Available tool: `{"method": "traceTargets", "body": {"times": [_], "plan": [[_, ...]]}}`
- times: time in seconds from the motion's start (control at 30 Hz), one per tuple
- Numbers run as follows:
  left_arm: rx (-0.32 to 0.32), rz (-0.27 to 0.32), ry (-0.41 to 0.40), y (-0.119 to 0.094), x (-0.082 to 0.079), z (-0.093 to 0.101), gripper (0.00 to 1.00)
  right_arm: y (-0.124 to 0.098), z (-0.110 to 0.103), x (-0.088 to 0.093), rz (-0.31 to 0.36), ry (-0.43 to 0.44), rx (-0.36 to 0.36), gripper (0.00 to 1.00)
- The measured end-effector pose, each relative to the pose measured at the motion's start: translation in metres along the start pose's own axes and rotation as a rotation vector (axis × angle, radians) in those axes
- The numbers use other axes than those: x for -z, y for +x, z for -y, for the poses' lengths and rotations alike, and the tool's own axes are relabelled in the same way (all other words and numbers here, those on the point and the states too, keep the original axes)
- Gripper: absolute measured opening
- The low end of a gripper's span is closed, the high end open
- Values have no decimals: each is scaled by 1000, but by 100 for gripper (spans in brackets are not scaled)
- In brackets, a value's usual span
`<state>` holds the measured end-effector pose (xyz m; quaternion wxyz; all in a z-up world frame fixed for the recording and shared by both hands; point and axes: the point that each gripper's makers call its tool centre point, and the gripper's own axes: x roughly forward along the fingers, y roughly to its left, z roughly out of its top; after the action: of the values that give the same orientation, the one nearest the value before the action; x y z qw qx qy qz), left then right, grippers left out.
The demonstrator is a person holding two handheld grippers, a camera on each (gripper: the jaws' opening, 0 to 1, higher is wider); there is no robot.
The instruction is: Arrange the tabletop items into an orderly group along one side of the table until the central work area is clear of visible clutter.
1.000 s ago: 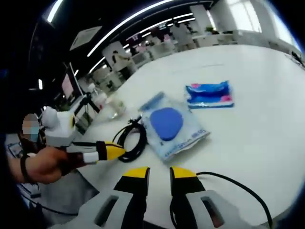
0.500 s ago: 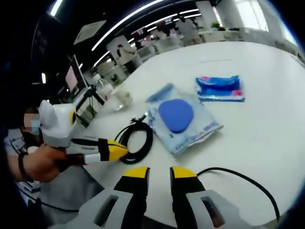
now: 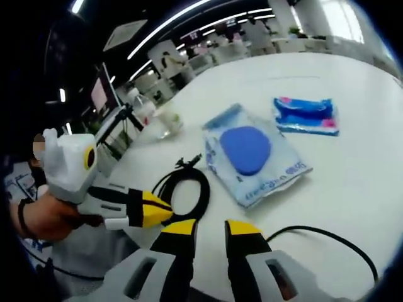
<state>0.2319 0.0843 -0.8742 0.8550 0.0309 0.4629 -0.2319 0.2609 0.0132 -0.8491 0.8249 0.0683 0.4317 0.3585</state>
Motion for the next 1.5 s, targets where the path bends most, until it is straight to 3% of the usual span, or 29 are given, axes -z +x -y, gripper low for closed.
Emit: {"method": "traceTargets", "body": {"times": [0.3,0.43,0.67,0.83,1.23,1.5], "plan": [[43,-12,3,-2,3,8,2,8,-8,2,-18,-16,-25,16],[39,26,-15,-11,-1,5,5,10,-10,2,-25,-15,-31,16],[-58,134,-121,-23,-6,-26,8,17,-16,-1,-42,-23,-49,16],[-102,175,-176,-31,-5,-40,8,19,-19,0,-51,-25,-58,16],[-102,166,-283,-25,15,-46,15,27,-28,1,-71,9,-51,16],[-85,176,-332,-27,14,-40,15,37,-21,5,-95,32,-31,16]]}}
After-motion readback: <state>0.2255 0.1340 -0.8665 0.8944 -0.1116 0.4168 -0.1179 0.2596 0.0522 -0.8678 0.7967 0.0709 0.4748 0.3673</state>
